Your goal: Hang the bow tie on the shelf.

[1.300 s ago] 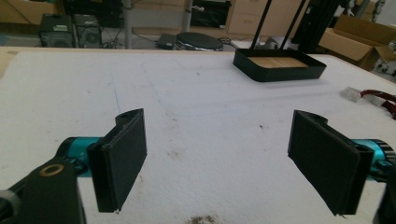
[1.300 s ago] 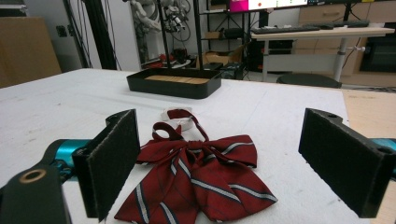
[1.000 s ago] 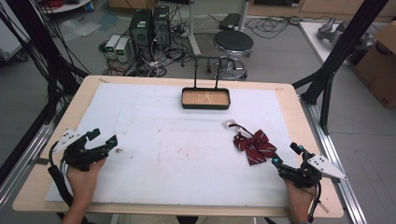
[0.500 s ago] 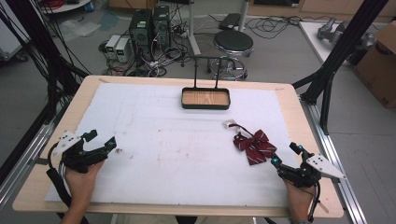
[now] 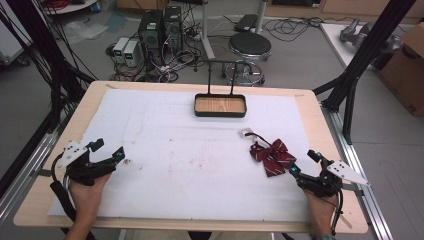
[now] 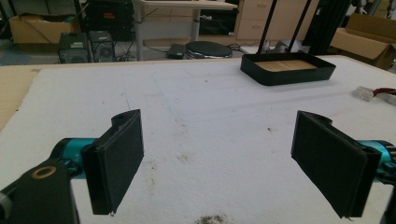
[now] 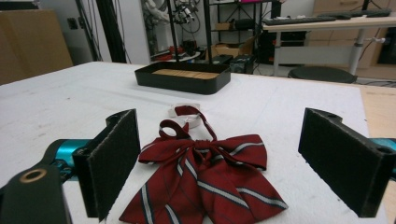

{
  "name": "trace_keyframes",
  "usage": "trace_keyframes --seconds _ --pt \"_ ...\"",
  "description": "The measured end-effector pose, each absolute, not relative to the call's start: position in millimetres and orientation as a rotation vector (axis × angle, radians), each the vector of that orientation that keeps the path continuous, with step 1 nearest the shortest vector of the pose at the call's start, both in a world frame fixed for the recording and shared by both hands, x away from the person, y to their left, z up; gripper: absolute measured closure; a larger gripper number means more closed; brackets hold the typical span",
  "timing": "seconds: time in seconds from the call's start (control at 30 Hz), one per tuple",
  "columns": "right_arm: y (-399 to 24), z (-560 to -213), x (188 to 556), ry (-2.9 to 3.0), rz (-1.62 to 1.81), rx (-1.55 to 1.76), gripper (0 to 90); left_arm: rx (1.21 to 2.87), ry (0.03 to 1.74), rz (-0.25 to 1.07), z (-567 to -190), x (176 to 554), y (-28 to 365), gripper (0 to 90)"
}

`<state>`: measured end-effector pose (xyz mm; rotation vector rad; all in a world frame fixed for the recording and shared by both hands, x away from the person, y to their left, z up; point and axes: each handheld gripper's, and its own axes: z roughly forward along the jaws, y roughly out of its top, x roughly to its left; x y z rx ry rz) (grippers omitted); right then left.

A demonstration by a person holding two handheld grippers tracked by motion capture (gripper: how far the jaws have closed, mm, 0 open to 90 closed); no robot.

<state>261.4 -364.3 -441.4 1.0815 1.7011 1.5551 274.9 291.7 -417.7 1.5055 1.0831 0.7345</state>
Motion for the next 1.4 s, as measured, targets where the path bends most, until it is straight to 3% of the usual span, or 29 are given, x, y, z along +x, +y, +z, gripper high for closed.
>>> trace_keyframes --seconds 0.47,0.83,1.17,1.4 --pt "-339.2 -425.5 297.8 1.868 1.459 1.029 17.7 1.501 1.090 0.736 -417.7 273.8 293.3 17.0" --pt "-323.0 -432.9 336.8 1.975 1.345 1.095 26.0 1.495 1.084 0.731 -417.4 273.9 293.9 17.0" --pt "-314.7 -446.8 350.3 2.081 1.223 1.139 34.4 1.500 1.080 0.727 -417.5 274.8 293.9 17.1" --pt "-311.6 -447.4 358.9 2.140 1.204 1.169 35.6 1.501 1.078 0.723 -417.3 275.8 292.7 17.1"
